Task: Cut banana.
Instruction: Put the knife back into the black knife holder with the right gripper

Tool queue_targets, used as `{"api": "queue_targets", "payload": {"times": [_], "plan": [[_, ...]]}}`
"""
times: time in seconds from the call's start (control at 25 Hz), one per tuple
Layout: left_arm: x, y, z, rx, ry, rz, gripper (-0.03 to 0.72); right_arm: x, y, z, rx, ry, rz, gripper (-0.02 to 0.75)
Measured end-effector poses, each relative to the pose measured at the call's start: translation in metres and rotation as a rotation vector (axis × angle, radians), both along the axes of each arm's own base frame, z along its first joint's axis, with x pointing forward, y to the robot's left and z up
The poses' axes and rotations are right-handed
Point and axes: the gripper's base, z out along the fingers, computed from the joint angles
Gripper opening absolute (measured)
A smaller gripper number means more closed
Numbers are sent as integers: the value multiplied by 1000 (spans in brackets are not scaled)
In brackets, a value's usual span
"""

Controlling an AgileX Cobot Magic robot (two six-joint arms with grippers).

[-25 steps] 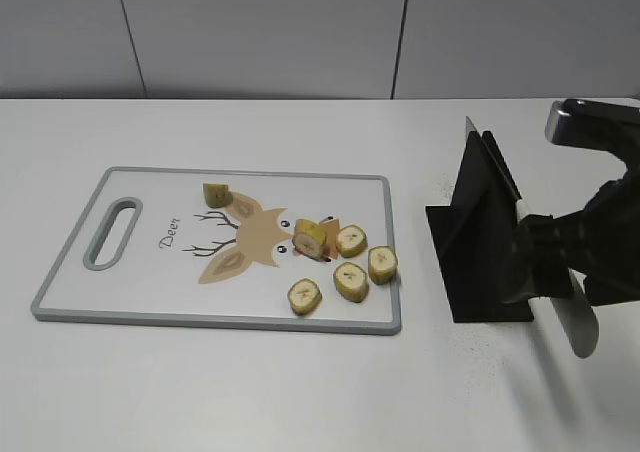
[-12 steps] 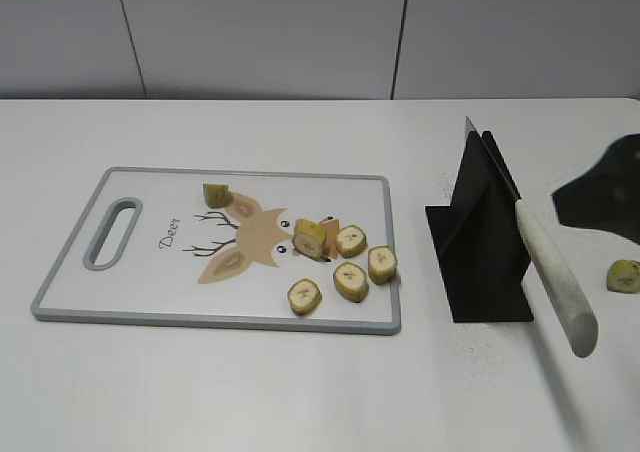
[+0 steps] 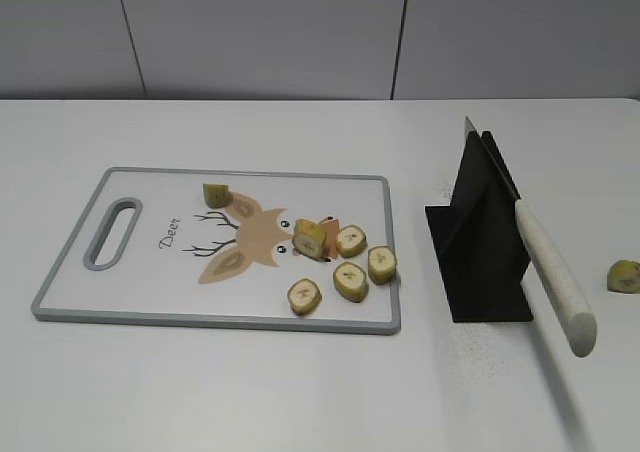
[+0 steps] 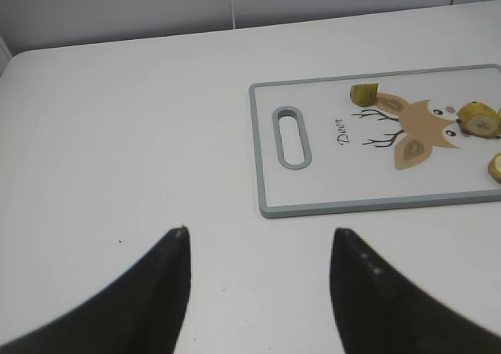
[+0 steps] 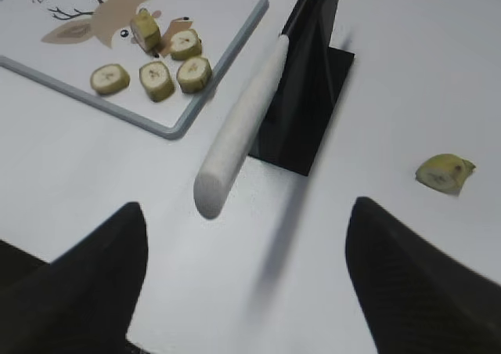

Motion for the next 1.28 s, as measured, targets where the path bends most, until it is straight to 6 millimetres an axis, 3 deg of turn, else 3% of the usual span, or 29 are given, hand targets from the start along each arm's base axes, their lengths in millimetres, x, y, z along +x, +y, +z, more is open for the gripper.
{"api": "queue_targets", "payload": {"times": [0.12, 0.4, 0.72, 1.28], "plan": [[0, 0, 0, 0, 1, 0, 553, -17, -7, -7, -26, -39, 32, 593], [0, 0, 0, 0, 1, 0, 553, -44, -17, -2, 19, -197, 46, 594], [0, 0, 0, 0, 1, 0, 553, -68, -27, -15, 2, -204, 54, 594], [0, 0, 0, -4, 1, -3, 553, -70, -27, -16, 23, -208, -5, 591]]}}
